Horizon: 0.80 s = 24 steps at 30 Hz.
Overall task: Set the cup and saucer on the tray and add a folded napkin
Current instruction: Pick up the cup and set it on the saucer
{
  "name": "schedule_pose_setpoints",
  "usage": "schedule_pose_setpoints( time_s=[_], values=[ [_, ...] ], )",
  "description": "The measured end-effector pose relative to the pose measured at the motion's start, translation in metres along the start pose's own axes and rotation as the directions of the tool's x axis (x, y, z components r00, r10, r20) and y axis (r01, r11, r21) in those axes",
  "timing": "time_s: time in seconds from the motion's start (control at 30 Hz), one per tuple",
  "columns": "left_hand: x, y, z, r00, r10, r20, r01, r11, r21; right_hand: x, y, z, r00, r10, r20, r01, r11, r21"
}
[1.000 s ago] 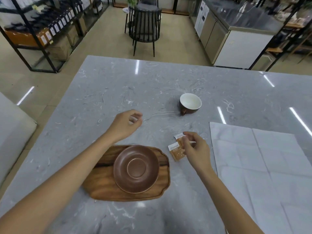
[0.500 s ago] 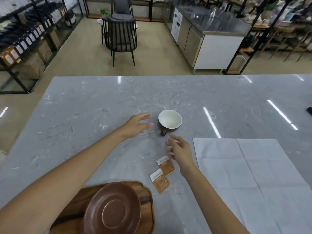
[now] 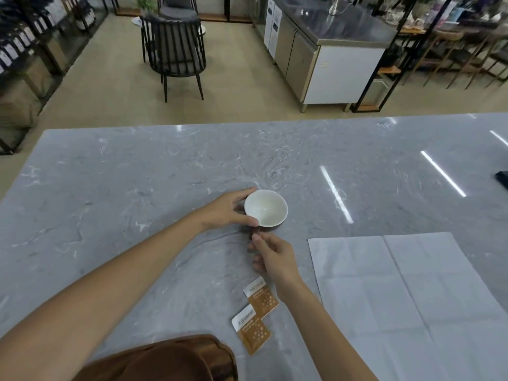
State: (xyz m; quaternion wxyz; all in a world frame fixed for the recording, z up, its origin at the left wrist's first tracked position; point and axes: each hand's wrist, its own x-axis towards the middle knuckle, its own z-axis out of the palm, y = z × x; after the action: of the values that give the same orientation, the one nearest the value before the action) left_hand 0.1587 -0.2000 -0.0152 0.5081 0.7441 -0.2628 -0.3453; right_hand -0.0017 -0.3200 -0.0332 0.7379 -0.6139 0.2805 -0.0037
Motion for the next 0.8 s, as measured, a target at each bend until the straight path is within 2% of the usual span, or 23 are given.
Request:
schedule_pose_setpoints(
  time_s=[0.37,0.53,0.67,0.8],
  values=[
    [-0.007,-0.004,0.005,0.986,0.068,-0.154,-0.062,0.997,0.043,-0.006,0.002,0.001,0.996,-0.085,-0.033,0.083,0.994,-0.072],
    [-0.035,0.010,0.012,0.982,0.051,-0.183,-0.048,0.999,0.018,-0.019,-0.003,-0.005,0.984,-0.176,0.037,0.180,0.969,-0.170],
    [-0.058,0.016,0.018,0.974,0.067,-0.218,-0.074,0.997,-0.024,-0.033,-0.006,-0.011,0.981,-0.166,0.097,0.181,0.968,-0.172],
    [-0.082,0.016,0.025,0.967,0.026,-0.252,-0.052,0.994,-0.098,-0.052,-0.007,-0.013,0.975,-0.143,0.172,0.173,0.970,-0.169]
  ],
)
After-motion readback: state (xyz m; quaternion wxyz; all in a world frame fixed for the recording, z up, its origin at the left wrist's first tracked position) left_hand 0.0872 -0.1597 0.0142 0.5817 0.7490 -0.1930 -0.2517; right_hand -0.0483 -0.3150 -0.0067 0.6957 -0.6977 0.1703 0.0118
